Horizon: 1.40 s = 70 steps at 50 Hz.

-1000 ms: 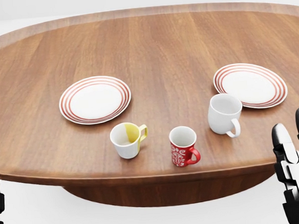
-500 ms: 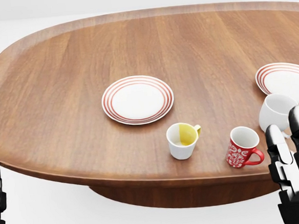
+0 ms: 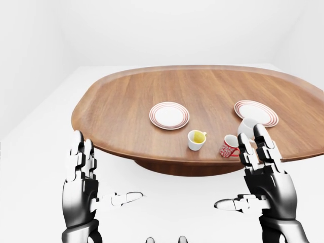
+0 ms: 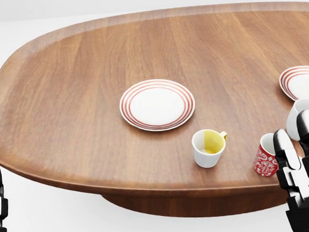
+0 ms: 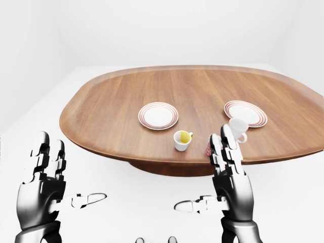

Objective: Put the red mug on the left plate.

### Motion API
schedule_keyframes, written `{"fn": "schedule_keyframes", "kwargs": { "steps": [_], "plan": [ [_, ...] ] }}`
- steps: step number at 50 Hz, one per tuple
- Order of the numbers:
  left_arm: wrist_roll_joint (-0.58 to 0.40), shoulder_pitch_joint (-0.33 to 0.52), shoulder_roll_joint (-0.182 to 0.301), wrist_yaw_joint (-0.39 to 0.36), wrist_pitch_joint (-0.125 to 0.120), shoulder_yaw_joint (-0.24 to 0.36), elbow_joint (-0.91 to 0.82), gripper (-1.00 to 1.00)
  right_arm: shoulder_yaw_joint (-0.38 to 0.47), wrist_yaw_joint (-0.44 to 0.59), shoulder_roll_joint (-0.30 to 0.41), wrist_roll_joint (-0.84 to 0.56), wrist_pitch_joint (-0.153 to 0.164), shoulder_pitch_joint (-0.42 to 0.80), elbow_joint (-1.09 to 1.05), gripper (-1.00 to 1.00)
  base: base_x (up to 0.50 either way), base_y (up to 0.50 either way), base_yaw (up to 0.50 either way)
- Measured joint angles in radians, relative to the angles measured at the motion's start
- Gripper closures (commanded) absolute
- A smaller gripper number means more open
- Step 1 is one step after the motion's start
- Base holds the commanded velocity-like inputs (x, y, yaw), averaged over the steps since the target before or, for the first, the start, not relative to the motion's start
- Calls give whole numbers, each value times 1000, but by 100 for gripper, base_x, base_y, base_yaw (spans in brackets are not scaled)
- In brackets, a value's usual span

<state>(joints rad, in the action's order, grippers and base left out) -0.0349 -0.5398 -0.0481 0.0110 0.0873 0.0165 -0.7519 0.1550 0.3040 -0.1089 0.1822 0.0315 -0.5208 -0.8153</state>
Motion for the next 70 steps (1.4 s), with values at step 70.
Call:
{"fn": "schedule_keyframes", "kwargs": {
  "steps": [70],
  "plan": [
    [3,1,3,2,0,0,6,-100,-48,8,30,3,1,-9,-1,-100,50,13,0]
  ]
}}
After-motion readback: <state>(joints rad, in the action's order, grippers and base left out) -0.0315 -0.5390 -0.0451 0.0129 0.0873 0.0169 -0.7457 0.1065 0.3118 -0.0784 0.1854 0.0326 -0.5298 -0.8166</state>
